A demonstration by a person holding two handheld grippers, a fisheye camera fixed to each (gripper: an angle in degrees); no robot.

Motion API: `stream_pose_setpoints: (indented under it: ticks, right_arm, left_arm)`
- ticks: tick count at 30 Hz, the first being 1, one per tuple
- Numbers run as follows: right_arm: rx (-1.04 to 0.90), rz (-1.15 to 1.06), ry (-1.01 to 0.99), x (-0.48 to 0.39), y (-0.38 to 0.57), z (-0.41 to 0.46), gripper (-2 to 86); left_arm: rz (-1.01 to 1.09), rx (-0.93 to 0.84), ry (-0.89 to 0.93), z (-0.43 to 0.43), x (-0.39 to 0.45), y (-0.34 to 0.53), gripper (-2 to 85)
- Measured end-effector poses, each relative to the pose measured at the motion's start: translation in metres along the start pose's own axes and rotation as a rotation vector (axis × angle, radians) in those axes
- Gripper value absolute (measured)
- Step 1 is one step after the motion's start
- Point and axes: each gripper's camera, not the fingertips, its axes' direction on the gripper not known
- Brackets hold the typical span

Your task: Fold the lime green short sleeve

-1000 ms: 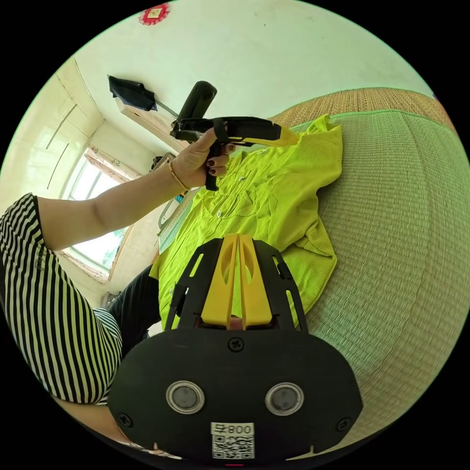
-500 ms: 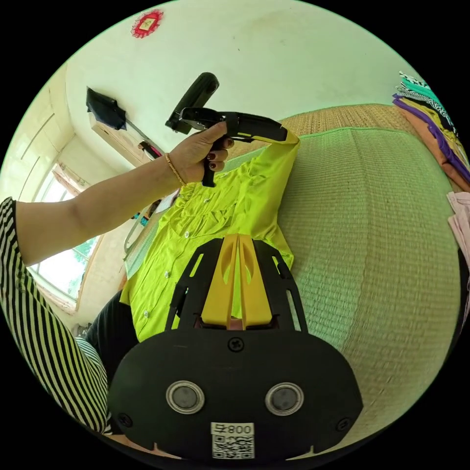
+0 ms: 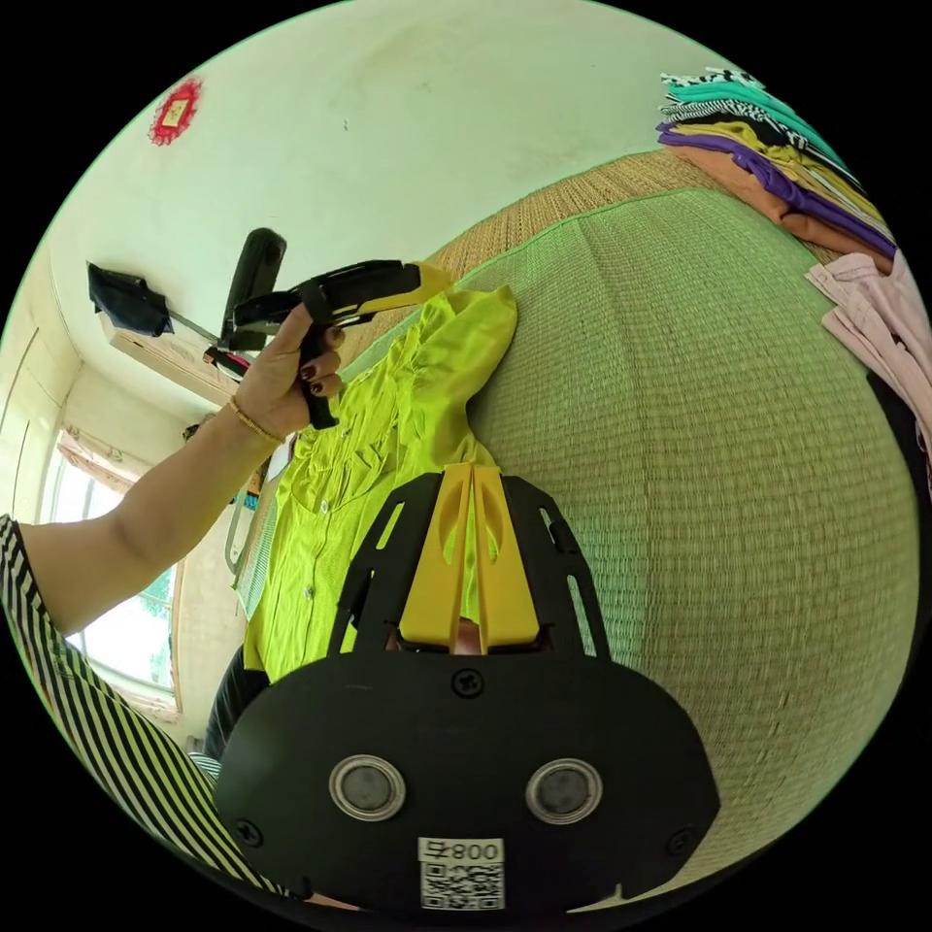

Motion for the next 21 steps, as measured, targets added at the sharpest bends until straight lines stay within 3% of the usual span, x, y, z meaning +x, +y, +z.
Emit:
stream_pose_setpoints:
  ticks: [4,9,15,21]
  right_arm:
    - [0.028,0.049,-0.039,0.020,0.001,-0.003,0.0]
    - [0.040,0.081,-0.075,0.037,0.003,-0.001,0.1]
    - [0.000,0.051,-0.107,0.042,0.000,0.007,0.1]
    - [-0.013,0.001,-0.058,0.036,0.000,0.015,0.1]
  left_arm:
    - [0.054,-0.048,0.075,-0.018,0.028,0.049,2.5]
    - [0.111,-0.198,-0.022,-0.003,0.055,0.078,0.7]
    - [0.140,-0.165,-0.001,-0.032,0.072,0.076,0.2]
    - [0.147,-0.071,-0.007,-0.113,0.088,0.105,0.1]
